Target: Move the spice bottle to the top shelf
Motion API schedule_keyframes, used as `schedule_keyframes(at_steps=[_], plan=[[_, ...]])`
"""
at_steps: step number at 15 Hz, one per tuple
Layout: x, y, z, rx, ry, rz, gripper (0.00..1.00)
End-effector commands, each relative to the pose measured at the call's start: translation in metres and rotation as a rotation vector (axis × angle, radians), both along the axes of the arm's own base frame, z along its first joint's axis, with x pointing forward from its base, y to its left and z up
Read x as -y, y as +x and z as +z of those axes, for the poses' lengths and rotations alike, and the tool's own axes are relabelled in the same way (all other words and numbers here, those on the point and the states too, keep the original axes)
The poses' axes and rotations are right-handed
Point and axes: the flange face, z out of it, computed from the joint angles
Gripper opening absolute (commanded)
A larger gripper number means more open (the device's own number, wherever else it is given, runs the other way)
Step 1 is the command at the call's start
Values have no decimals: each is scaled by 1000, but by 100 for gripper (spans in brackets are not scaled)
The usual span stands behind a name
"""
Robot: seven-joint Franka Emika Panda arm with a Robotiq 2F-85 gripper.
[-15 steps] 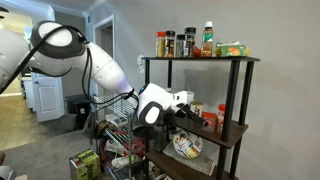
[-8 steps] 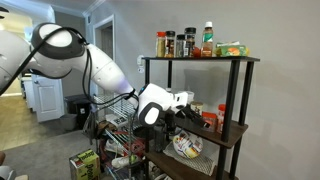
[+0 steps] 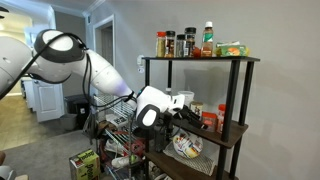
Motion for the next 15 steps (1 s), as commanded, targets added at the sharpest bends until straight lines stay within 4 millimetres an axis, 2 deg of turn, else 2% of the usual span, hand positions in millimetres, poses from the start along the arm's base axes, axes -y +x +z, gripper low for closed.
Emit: schedule_keyframes(at_steps=[1, 2, 3, 4, 15], plan=[[-5, 1, 1, 29, -14, -22, 100], [-7, 1, 0, 27, -18, -18, 100], [-9, 1, 0, 22, -22, -11, 95], [-10, 2, -1, 22, -24, -6, 74], [-13, 2, -3, 13, -24, 4, 1]])
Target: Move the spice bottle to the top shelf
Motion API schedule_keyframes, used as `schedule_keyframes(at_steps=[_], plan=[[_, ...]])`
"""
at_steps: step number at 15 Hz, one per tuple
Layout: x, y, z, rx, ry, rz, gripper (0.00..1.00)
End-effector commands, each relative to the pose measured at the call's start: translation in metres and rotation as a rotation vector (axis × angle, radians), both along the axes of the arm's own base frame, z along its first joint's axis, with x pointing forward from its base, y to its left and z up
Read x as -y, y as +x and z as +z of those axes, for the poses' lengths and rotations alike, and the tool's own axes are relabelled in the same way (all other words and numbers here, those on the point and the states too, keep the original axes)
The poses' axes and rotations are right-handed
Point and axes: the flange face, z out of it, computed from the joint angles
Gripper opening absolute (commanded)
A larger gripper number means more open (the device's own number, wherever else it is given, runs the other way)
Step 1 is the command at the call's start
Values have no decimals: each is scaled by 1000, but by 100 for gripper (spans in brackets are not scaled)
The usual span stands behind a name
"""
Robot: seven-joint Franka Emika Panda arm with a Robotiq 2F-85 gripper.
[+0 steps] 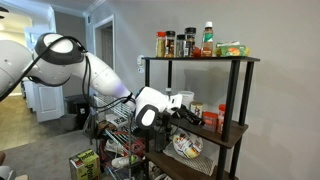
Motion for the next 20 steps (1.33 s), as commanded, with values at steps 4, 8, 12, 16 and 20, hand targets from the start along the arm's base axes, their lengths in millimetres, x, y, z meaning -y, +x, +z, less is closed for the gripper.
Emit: schedule_keyframes(at_steps=[4, 8, 12, 16, 20], plan=[[-7, -2, 3, 5, 10, 5, 0], [-34, -3, 11, -6, 7, 64, 0], [-53, -2, 14, -2, 9, 92, 0], [-60, -2, 22, 10, 6, 100, 0], [-64, -2, 50, 55, -7, 102, 38]])
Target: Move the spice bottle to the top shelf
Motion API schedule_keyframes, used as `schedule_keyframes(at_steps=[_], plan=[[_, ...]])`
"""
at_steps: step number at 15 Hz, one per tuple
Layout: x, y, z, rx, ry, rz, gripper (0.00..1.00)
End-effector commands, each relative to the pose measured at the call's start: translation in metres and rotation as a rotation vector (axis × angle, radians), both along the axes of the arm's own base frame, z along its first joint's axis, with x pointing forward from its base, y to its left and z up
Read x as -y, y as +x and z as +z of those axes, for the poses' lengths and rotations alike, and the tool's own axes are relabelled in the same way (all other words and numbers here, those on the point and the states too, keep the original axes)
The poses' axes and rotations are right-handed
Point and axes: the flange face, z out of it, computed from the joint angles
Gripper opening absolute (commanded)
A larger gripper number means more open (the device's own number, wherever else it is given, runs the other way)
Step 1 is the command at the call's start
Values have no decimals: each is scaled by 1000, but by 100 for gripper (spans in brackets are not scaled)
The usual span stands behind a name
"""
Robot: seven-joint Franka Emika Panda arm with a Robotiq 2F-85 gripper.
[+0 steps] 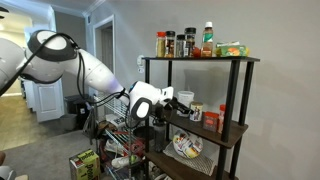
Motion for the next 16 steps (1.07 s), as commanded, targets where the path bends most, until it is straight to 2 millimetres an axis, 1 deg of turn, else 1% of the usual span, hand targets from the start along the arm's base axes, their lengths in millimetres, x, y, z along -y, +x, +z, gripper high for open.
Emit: schedule_keyframes(at_steps=[1, 4, 6, 9, 10, 11, 13, 16], plan=[[-2, -8, 33, 38, 7, -1, 45], [-1, -9, 55, 71, 6, -4, 64], [9, -12, 67, 85, 12, -17, 77], [40, -15, 76, 93, 41, -59, 95], [47, -17, 78, 94, 50, -70, 99], [58, -18, 78, 92, 51, -83, 100], [74, -20, 75, 79, 65, -97, 100], [89, -22, 69, 57, 75, -103, 100]])
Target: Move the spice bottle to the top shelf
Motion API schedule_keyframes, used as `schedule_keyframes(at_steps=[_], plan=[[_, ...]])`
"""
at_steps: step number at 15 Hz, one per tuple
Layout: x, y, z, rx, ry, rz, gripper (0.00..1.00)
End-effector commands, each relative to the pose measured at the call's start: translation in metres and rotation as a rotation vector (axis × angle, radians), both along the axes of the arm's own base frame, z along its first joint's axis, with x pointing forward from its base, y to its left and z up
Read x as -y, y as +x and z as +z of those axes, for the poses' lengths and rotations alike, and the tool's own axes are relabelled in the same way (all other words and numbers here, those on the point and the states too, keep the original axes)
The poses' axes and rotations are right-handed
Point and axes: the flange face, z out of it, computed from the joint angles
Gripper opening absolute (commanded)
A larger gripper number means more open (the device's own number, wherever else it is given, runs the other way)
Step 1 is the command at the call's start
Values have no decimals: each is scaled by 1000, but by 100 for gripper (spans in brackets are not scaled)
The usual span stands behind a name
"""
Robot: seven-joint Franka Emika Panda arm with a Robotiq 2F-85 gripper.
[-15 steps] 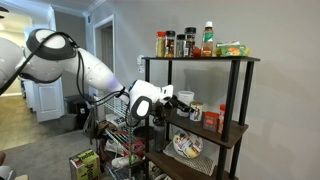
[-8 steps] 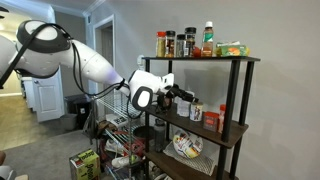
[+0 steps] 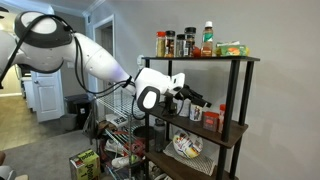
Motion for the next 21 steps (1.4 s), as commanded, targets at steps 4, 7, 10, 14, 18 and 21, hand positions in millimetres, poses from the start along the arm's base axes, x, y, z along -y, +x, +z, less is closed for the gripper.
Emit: schedule_keyframes(at_steps=[4, 7, 10, 14, 18, 21], plan=[[17, -6, -6, -49, 31, 18, 100], [8, -4, -13, -73, 48, 44, 100], [0, -1, -28, -108, 78, 53, 100], [7, -1, -38, -140, 86, 10, 100], [13, 7, -32, -173, 87, -26, 100], [-7, 15, -31, -218, 89, 11, 100]])
